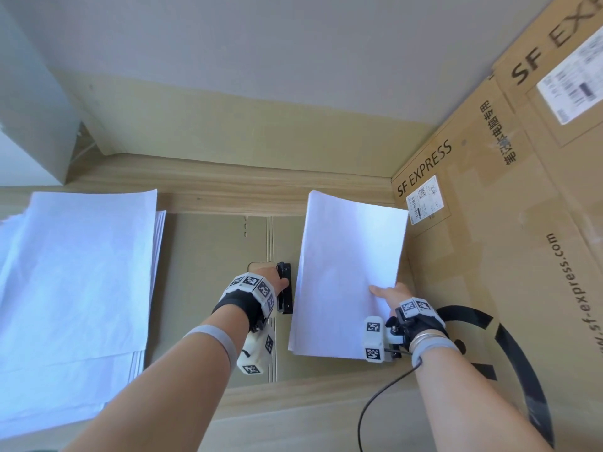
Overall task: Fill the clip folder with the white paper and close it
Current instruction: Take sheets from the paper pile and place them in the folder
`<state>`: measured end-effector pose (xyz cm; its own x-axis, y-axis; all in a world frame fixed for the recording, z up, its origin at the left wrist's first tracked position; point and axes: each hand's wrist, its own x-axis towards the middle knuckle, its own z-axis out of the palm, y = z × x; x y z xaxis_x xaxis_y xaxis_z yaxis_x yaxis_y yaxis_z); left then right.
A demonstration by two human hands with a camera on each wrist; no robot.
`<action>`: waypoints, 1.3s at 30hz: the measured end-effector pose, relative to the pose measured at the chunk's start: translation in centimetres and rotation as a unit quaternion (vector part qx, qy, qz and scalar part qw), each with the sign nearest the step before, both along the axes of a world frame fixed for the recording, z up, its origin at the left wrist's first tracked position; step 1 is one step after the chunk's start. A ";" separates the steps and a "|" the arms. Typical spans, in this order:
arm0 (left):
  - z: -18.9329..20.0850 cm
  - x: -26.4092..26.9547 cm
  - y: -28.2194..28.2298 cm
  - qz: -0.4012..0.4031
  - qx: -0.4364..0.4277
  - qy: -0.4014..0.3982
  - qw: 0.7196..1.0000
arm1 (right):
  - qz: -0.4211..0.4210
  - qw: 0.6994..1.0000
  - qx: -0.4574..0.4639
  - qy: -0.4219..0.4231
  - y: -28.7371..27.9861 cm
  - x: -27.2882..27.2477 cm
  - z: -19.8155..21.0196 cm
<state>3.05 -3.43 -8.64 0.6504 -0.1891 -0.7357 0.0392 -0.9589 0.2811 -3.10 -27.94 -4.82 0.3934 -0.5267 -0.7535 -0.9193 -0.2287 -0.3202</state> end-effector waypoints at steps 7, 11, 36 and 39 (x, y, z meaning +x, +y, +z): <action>-0.2 -0.1 0.0 0.012 -0.016 0.004 1.000 | 0.067 0.997 -0.025 0.035 1.2 0.5 0.0; -0.5 -0.1 0.0 0.019 -0.021 0.001 1.000 | 0.108 0.991 -0.045 0.059 2.2 1.2 0.1; -0.4 -0.3 -1.7 0.045 0.028 -0.008 0.999 | 0.065 0.996 -0.037 -0.049 2.5 0.0 -0.7; -0.5 -0.3 -1.8 0.052 0.023 0.007 0.998 | 0.072 0.994 -0.073 -0.049 2.0 -0.6 -1.5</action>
